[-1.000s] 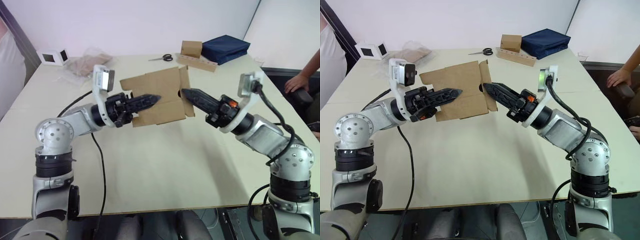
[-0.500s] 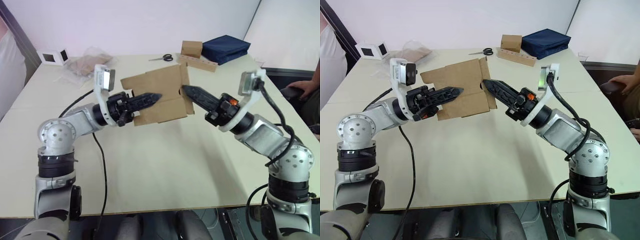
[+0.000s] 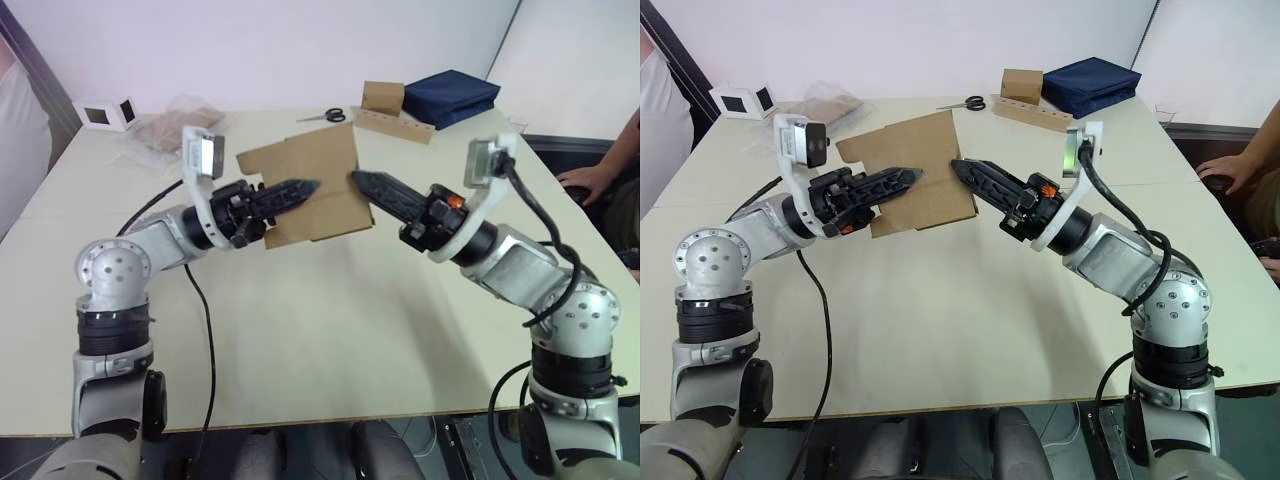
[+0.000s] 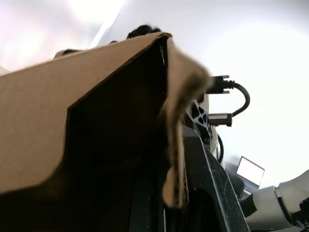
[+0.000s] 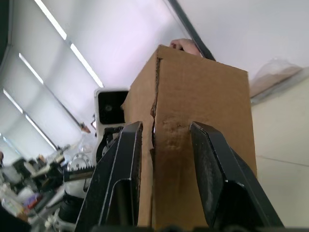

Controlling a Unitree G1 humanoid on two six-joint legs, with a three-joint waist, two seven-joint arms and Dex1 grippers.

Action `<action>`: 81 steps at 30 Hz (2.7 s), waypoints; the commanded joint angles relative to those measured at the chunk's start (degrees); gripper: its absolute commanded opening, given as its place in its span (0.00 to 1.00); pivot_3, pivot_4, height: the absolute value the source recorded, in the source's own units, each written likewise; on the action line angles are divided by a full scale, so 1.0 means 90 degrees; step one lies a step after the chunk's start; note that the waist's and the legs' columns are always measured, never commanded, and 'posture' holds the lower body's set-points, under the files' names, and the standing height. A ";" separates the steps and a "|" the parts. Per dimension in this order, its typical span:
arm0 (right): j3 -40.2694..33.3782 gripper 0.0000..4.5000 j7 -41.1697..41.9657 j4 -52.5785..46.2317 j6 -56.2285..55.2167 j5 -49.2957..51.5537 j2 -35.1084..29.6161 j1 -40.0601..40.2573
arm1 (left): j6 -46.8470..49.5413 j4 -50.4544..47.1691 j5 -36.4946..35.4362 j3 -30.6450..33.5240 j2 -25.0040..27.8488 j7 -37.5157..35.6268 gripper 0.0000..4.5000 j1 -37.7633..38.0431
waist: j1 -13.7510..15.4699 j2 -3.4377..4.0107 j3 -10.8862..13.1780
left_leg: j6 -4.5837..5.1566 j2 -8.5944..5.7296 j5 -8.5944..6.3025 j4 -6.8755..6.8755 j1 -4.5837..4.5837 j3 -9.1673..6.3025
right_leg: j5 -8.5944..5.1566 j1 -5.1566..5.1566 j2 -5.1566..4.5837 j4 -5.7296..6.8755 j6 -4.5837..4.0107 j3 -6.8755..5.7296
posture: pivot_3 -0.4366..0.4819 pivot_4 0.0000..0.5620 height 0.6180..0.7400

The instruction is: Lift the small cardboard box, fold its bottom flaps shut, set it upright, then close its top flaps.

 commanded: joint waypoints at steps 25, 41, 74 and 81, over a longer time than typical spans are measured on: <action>-0.0962 0.35 0.1298 0.0872 0.0135 -0.0210 -0.0711 -0.0156 | 0.0081 -0.0171 -0.0367 0.0192 0.0158 0.0274 0.00 -0.0031 | 0.0003 -0.0002 0.0002 | 0.0001 0.0000 -0.0001 -0.0001 -0.0002 0.0001 | 0.0000 -0.0001 -0.0001 -0.0002 0.0000 0.0000 | 0.48 0.27 1.00; -0.1198 0.35 0.1607 0.1977 0.0228 -0.0603 -0.0460 -0.0359 | 0.0196 -0.0267 -0.0901 0.0265 0.0234 0.0544 0.00 -0.0061 | -0.0016 -0.0002 0.0003 | 0.0001 0.0002 -0.0001 -0.0003 -0.0001 0.0002 | 0.0000 -0.0001 0.0002 -0.0002 0.0000 0.0001 | 0.48 0.27 1.00; -0.0794 0.35 0.0357 0.0493 0.0185 0.0580 0.0380 0.0119 | 0.0158 -0.0239 -0.1018 0.0199 0.0232 0.0765 0.00 -0.0155 | -0.0002 0.0009 0.0011 | 0.0001 0.0001 0.0000 -0.0006 -0.0003 0.0002 | 0.0000 -0.0004 0.0000 -0.0002 0.0000 0.0002 | 0.48 0.27 1.00; -0.0804 0.35 0.0433 0.0609 0.0135 0.0408 0.0337 0.0043 | 0.0142 -0.0305 -0.1026 0.0141 0.0201 0.0758 0.00 -0.0126 | -0.0002 0.0009 0.0011 | 0.0001 0.0001 0.0000 -0.0006 -0.0003 0.0002 | 0.0000 -0.0004 0.0000 -0.0002 0.0000 0.0002 | 0.48 0.27 1.00</action>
